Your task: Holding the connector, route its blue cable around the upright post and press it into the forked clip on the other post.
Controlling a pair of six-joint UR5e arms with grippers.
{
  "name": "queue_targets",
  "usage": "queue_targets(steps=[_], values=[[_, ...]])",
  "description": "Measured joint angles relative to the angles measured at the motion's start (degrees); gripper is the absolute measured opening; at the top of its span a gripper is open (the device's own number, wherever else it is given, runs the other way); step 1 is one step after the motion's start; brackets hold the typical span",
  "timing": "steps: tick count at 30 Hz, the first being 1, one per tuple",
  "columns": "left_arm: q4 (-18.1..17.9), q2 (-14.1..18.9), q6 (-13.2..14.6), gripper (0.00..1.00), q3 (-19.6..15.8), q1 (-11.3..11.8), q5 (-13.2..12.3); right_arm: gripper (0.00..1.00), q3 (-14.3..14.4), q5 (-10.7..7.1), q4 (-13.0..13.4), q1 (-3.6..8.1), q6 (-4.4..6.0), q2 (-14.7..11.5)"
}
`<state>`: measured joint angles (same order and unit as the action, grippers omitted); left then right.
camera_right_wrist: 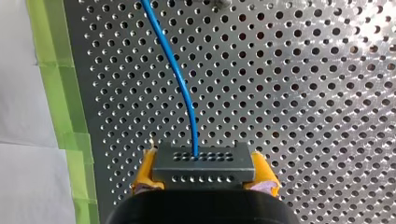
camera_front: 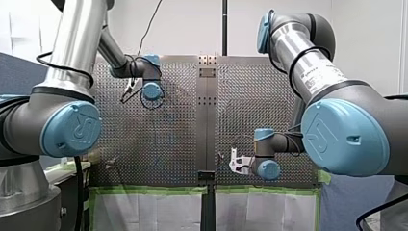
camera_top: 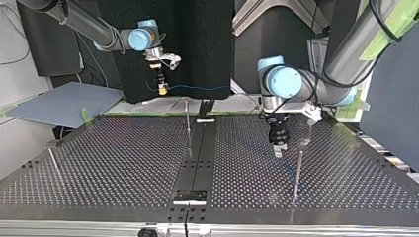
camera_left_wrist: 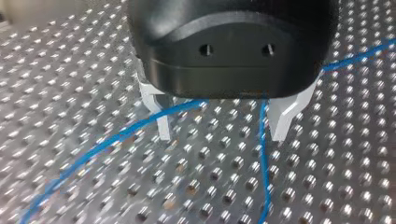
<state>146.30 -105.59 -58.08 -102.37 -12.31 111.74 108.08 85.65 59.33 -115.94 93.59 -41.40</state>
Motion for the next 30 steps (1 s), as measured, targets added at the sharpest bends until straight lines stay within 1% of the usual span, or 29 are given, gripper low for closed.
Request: queue_targets(steps=[4, 11, 17, 23, 30], values=[[0.16, -1.20, 0.05, 1.00, -0.01, -0.59, -0.13, 0.00, 0.01, 0.03, 0.00, -0.02, 0.01, -0.02], [0.35, -1.61, 0.09, 1.00, -0.06, -2.17, -0.01, 0.00, 0.00, 0.05, 0.00, -0.05, 0.03, -0.04], [-0.12, -1.86, 0.13, 1.00, -0.70, -2.92, 0.96, 0.00, 0.00, 0.05, 0.00, -0.04, 0.10, -0.05], [-0.41, -4.24, 0.77, 1.00, -1.09, -3.68, 2.66, 0.00, 0.00, 0.02, -0.03, -0.04, 0.13, -0.05], [-1.07, -7.49, 0.91, 1.00, -1.04, -4.42, 5.33, 0.00, 0.00, 0.04, -0.08, -0.10, 0.08, -0.04]])
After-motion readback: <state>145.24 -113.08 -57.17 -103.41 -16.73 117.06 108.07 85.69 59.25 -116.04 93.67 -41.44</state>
